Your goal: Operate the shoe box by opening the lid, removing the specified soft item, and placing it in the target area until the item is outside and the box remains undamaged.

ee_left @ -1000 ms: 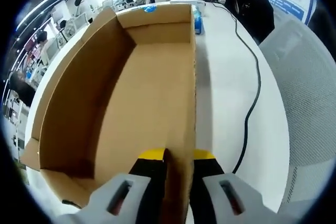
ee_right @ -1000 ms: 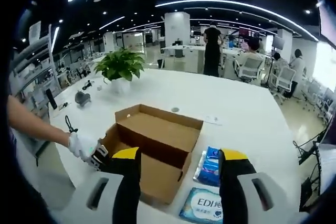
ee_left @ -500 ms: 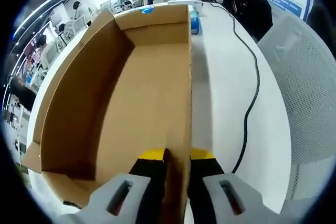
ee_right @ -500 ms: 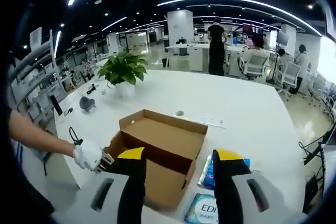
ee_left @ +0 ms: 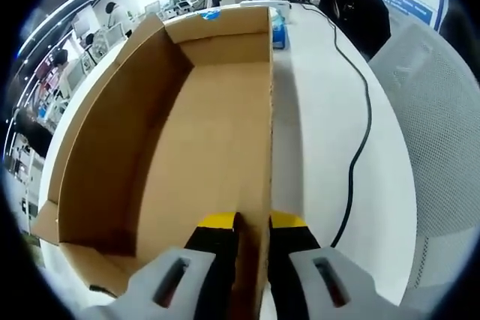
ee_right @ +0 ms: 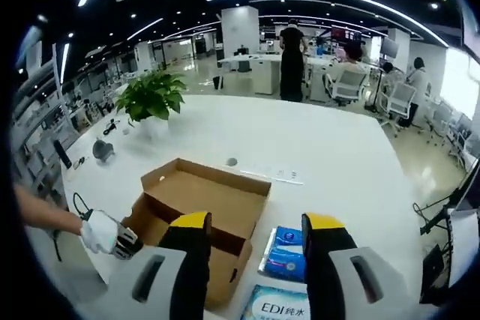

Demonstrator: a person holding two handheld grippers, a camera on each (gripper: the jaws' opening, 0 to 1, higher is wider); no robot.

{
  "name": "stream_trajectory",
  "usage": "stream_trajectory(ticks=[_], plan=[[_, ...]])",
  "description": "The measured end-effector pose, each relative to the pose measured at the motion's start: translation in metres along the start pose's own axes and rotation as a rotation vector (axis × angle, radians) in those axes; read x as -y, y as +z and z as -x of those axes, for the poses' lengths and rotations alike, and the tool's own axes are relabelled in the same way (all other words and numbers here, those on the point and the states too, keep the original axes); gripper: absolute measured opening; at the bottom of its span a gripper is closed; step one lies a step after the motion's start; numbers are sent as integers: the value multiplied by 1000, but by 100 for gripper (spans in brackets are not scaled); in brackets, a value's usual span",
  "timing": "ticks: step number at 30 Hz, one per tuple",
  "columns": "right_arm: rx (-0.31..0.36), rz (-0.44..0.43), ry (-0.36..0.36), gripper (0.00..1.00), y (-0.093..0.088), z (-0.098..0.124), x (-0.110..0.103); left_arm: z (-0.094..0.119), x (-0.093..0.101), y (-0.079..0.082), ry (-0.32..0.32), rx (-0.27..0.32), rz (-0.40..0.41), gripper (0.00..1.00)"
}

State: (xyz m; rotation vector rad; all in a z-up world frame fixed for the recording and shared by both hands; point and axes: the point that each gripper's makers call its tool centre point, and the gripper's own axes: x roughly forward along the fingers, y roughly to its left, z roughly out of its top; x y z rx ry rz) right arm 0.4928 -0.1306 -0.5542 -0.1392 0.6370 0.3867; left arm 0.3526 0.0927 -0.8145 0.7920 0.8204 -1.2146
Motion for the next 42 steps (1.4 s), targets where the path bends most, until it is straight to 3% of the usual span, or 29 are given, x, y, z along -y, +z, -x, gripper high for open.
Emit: stream_trajectory(ticks=[2,3,5,6,8,11,14,16,18,22,24,26,28,42], plan=[[-2,8,-34,37,1,-6,4,0,0,0,0,0,-1,12],[-41,60,-46,36,-10,-12,0,0,0,0,-1,1,-2,12],[-109,111,-68,42,-29,-19,-4,0,0,0,-1,1,-4,12],[-87,108,-52,44,-30,-26,-9,0,0,0,-1,1,-4,12],[-105,78,-17,44,-35,-33,-17,0,0,0,0,2,-5,12],[-84,46,-14,44,-26,-48,-14,0,1,0,3,6,-12,12],[-89,117,33,53,-23,-60,-23,0,1,0,5,2,-6,12],[-80,112,31,51,-20,-62,-26,0,0,0,3,0,-3,12],[-62,73,46,43,-14,-62,-30,0,0,0,0,0,-4,12],[-67,-15,58,44,-12,-69,-30,0,1,1,2,2,-6,12],[-52,-72,-8,41,-10,-73,-14,0,0,0,6,3,-5,12],[-77,-69,-68,36,-14,-81,6,0,0,0,7,2,0,12],[-89,-158,-29,36,-14,-87,6,0,0,0,5,4,-3,12],[-126,-182,-71,35,-17,-126,14,0,0,0,5,9,-14,12]])
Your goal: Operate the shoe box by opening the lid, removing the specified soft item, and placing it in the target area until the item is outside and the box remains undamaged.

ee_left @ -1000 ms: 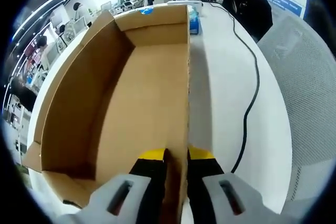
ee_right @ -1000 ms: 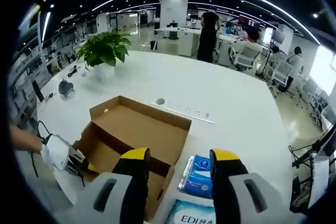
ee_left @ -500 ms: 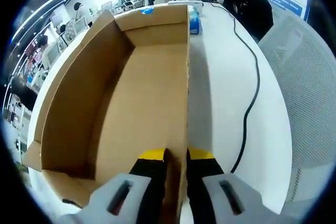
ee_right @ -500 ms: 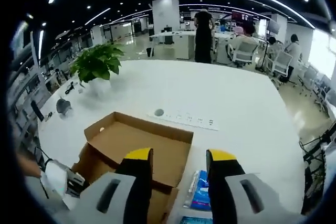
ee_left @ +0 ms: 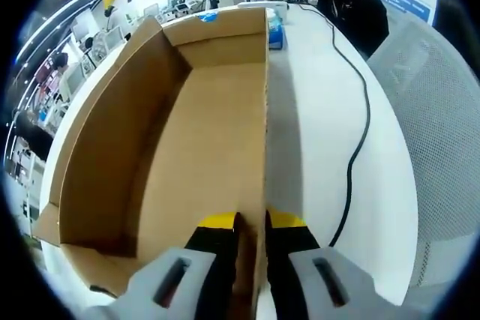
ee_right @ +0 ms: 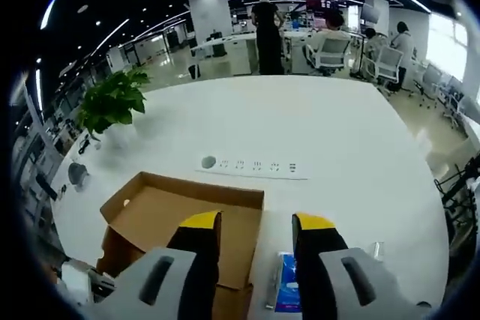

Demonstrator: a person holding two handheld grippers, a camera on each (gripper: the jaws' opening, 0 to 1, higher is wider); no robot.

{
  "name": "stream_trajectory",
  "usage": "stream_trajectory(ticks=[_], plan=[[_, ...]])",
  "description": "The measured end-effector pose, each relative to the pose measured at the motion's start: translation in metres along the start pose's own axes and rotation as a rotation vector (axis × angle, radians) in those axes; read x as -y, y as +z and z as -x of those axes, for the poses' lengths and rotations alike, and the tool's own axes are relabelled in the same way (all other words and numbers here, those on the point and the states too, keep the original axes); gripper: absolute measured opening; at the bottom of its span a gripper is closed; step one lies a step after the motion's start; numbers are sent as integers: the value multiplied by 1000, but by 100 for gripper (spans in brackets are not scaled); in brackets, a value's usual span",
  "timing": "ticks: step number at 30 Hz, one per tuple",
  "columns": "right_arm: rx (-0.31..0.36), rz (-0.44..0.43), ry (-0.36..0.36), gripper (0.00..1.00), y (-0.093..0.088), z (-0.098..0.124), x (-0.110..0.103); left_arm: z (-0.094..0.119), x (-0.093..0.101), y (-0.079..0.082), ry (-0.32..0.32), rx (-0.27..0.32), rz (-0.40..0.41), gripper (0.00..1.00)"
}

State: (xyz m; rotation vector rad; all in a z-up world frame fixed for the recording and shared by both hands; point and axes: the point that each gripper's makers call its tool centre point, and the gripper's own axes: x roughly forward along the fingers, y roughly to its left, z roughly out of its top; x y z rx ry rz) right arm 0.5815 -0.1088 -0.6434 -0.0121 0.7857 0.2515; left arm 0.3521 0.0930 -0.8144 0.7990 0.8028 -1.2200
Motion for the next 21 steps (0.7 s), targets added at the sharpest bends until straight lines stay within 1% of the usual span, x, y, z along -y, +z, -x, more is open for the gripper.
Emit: stream_trajectory(ticks=[4,7,8,10,12,14,18,20,21], plan=[[-2,-19,-2,34,1,-9,1,0,0,0,0,0,0,12],[-5,-16,-2,29,-1,-15,1,0,0,0,1,1,0,12],[-16,-12,2,28,-4,-19,0,0,0,0,2,1,0,12],[-28,-19,13,29,-8,-23,-1,0,0,0,3,0,1,12],[-39,-50,27,30,-12,-27,-5,0,0,0,6,-2,4,12],[-36,-70,32,30,-13,-29,-7,0,1,0,7,-3,7,12],[-37,-68,27,31,-16,-32,-10,0,1,1,8,-3,11,12],[-45,-66,27,31,-16,-38,-8,-1,1,1,7,-3,11,12],[-48,-75,27,31,-19,-36,-9,-1,1,1,7,-3,11,12]])
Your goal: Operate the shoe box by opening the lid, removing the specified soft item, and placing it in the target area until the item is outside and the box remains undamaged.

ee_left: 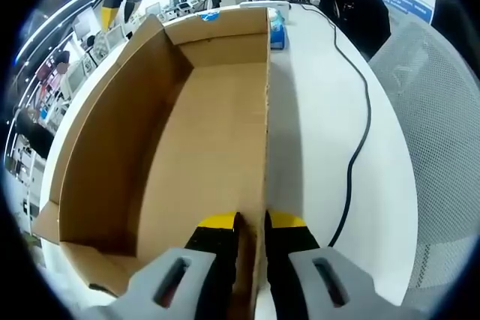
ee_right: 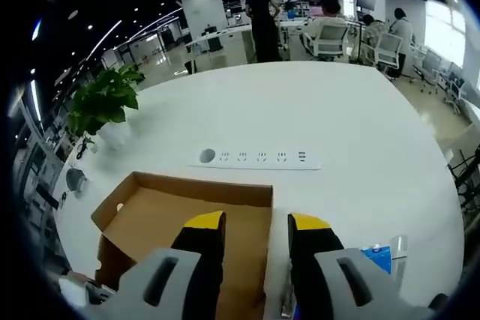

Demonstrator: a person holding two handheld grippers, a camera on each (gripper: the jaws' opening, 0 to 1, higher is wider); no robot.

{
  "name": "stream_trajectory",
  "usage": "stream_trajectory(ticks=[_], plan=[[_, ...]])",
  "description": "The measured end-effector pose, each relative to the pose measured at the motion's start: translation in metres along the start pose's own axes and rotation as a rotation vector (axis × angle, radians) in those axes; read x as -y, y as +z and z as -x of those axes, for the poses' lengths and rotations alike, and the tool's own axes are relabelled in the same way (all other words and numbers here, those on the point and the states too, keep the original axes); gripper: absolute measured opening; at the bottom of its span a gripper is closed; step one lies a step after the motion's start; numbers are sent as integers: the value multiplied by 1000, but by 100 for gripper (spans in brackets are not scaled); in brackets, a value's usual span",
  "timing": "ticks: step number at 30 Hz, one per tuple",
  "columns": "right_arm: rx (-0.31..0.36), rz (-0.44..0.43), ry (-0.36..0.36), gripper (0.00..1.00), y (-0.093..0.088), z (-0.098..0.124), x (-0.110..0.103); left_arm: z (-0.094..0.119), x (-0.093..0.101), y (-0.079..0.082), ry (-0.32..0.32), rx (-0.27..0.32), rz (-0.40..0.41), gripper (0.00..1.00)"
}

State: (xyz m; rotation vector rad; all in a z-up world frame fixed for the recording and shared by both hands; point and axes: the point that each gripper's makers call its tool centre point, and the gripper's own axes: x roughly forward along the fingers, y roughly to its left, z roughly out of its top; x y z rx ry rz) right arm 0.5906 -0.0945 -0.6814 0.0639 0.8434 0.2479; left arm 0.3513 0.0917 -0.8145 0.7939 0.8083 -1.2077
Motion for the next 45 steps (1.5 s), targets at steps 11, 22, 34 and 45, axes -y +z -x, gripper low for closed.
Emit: stream_trajectory(ticks=[11,22,34,45], plan=[[-41,53,-98,25,-17,-7,13,0,-1,0,-5,4,-14,12],[-80,54,-64,22,-24,-31,8,0,0,0,-3,9,-29,11],[-136,0,-51,20,-24,-70,29,0,1,2,-8,24,-66,10],[-154,-46,-40,16,-21,-82,29,0,0,2,-13,29,-77,9]])
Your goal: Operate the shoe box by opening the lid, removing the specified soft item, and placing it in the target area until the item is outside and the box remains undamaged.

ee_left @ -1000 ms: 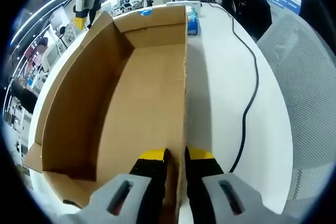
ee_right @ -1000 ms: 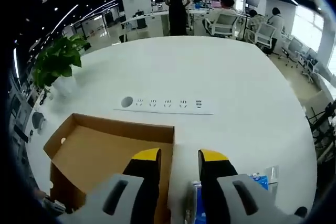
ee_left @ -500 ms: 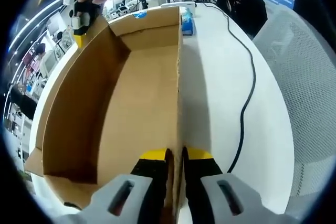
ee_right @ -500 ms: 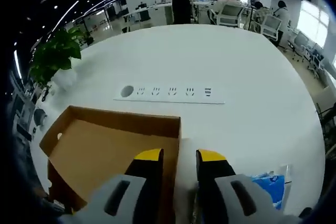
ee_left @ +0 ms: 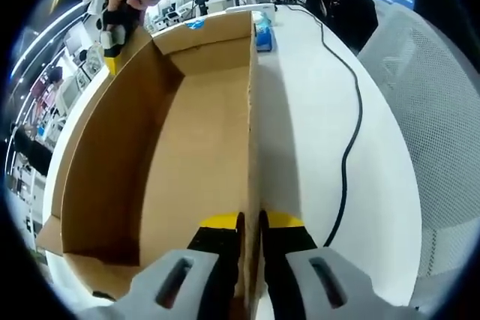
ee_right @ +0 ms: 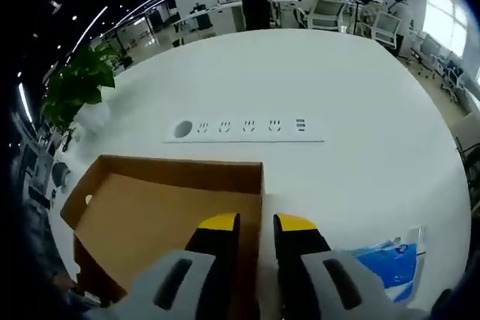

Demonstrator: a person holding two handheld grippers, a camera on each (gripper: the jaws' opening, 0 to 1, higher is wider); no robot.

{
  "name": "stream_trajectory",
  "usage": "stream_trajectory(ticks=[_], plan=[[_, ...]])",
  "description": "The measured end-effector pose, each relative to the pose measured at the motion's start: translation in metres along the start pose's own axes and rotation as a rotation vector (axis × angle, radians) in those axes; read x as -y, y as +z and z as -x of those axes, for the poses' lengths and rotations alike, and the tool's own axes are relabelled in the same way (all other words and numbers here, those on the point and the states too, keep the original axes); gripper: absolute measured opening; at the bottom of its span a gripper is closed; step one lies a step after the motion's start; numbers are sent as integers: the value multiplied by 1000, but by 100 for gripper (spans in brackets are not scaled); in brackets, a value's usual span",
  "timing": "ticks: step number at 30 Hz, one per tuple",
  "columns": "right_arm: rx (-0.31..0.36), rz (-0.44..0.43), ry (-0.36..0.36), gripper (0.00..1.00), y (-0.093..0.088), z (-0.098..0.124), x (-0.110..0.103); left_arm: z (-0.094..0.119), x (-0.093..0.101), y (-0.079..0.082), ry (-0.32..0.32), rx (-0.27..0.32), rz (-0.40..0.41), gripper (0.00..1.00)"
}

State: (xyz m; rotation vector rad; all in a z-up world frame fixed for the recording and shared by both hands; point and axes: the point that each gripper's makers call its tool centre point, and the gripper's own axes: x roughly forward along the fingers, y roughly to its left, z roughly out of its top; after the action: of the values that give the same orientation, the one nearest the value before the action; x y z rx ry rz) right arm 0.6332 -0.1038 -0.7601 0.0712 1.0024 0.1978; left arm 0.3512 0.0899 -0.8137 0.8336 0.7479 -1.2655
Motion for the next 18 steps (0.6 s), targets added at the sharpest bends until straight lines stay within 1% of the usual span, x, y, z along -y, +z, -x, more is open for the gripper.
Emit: stream_trajectory(ticks=[4,6,8,9,11,12,13,15,18], plan=[[-4,-25,-11,16,-5,-2,0,0,0,0,2,-3,0,9],[-19,-34,-4,12,-8,-7,-3,-1,0,0,3,-12,16,9],[-36,-21,2,7,-11,-7,-6,0,0,0,1,-13,19,9],[-35,-20,-6,7,-12,-6,-5,0,0,-1,2,-11,17,9],[-52,-7,-30,1,-18,-5,-1,0,0,-1,3,-12,20,9],[-52,6,-45,0,-22,-2,2,0,0,-1,3,-12,20,9],[-46,-6,-30,0,-22,-1,0,0,1,-1,3,-12,22,9],[-29,-15,-29,0,-20,2,-1,0,1,-1,4,-13,27,9],[-29,6,-35,0,-20,2,-2,0,1,-1,3,-11,21,9]])
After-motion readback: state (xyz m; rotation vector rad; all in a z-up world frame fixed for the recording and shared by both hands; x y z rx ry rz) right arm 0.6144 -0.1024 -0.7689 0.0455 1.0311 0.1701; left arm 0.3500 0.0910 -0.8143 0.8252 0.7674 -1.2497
